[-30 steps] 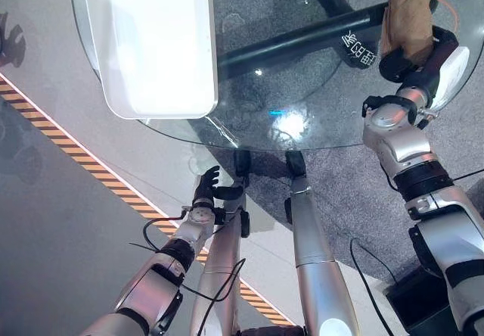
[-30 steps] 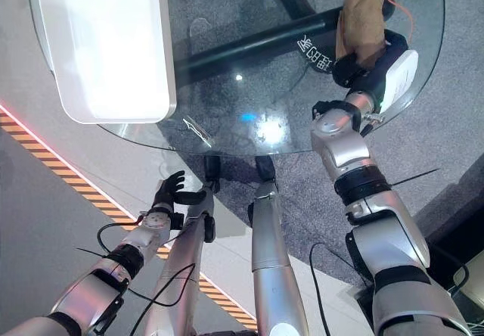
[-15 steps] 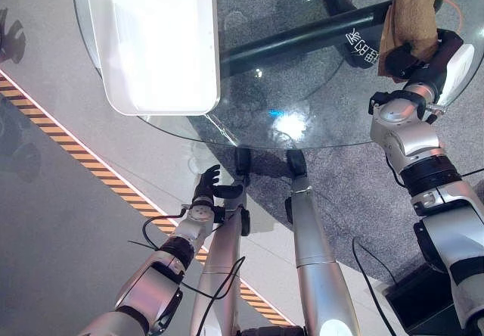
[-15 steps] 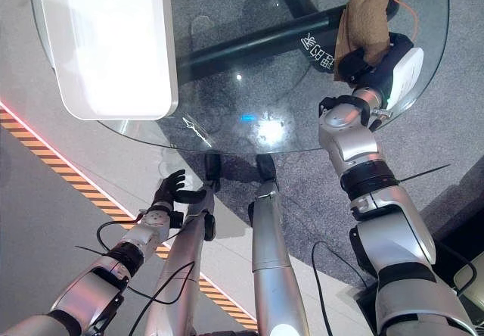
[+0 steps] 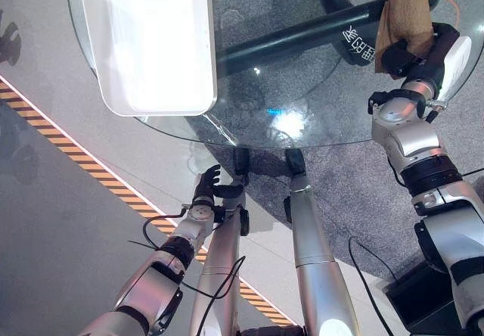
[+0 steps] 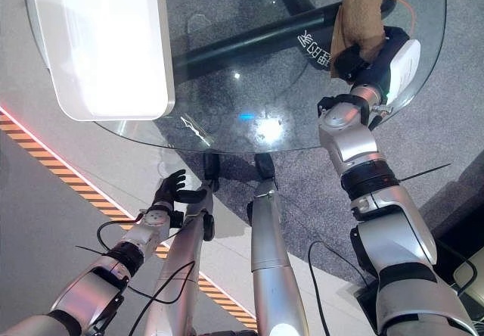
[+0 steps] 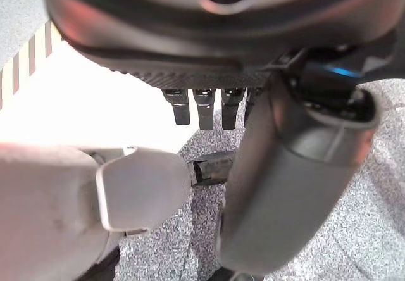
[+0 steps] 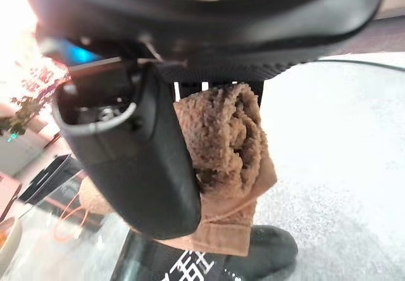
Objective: Wipe the table with a cloth and put it in the basket.
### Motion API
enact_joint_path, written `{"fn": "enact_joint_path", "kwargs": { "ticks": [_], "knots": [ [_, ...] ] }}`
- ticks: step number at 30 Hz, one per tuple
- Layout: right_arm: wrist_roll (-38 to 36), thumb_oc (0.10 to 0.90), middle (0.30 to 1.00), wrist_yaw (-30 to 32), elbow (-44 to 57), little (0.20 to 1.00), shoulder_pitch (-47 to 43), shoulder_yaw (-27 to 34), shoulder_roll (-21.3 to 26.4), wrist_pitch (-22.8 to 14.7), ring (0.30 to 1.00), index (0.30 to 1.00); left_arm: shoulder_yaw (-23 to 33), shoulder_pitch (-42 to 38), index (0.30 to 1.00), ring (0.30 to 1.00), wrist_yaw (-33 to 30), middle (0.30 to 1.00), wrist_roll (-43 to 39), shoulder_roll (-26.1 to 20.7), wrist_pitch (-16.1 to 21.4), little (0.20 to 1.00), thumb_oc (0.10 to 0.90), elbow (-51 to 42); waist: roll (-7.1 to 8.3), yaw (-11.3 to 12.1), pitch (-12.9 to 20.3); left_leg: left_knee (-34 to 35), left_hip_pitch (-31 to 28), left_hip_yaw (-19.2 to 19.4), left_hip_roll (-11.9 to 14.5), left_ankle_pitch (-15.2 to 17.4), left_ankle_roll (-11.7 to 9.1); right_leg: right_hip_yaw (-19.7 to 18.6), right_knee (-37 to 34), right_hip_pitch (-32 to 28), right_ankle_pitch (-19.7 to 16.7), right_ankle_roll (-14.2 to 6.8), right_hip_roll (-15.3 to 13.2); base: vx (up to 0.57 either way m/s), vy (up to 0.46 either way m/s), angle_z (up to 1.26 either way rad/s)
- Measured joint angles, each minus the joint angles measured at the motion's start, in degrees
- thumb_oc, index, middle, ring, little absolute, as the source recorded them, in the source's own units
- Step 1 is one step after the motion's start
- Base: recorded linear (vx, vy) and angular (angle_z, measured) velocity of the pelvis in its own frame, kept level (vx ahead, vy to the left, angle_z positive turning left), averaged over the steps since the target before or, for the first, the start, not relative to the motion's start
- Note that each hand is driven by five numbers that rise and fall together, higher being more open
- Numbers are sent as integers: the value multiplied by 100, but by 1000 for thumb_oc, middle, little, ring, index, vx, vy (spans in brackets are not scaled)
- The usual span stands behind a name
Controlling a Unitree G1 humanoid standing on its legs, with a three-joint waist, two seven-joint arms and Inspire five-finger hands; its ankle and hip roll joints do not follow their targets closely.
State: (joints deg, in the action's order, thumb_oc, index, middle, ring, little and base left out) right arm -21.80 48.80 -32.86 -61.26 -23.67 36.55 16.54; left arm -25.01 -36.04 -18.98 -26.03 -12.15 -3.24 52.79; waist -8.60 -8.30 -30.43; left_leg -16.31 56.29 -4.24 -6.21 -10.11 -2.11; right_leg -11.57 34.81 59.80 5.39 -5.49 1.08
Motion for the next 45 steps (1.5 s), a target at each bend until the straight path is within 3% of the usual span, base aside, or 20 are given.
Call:
{"fn": "enact_joint_path", "kwargs": {
  "ticks": [6,15,37,45],
  "knots": [
    [266,100,300,-556,463,200,6,-243,91,279,300,300,65,6,900,900,-5,900,-3,9,-19,900,800,-4,0,15,0,14,-8,-4,57,9,-25,4,5,0,-36,55,63,2,-1,-1],
    [550,100,300,-1486,1186,200,25,-1037,-102,339,300,300,86,34,900,900,89,900,10,35,-12,900,800,-71,-2,154,1,3,-27,-106,126,32,-103,97,79,0,-19,148,137,2,-9,2],
    [790,100,300,-1940,1400,200,20,-1391,-256,419,300,300,82,281,900,900,130,900,199,12,40,900,800,-222,-11,257,7,-3,-2,-252,145,42,-127,295,112,-5,21,218,127,-2,-7,2],
    [777,100,300,-2668,1443,200,-30,-1432,-159,376,300,300,49,295,900,900,202,900,200,-24,27,900,800,-315,-16,337,10,-7,-6,-290,191,70,-166,343,114,-12,37,250,132,-11,-28,1]
  ]
}}
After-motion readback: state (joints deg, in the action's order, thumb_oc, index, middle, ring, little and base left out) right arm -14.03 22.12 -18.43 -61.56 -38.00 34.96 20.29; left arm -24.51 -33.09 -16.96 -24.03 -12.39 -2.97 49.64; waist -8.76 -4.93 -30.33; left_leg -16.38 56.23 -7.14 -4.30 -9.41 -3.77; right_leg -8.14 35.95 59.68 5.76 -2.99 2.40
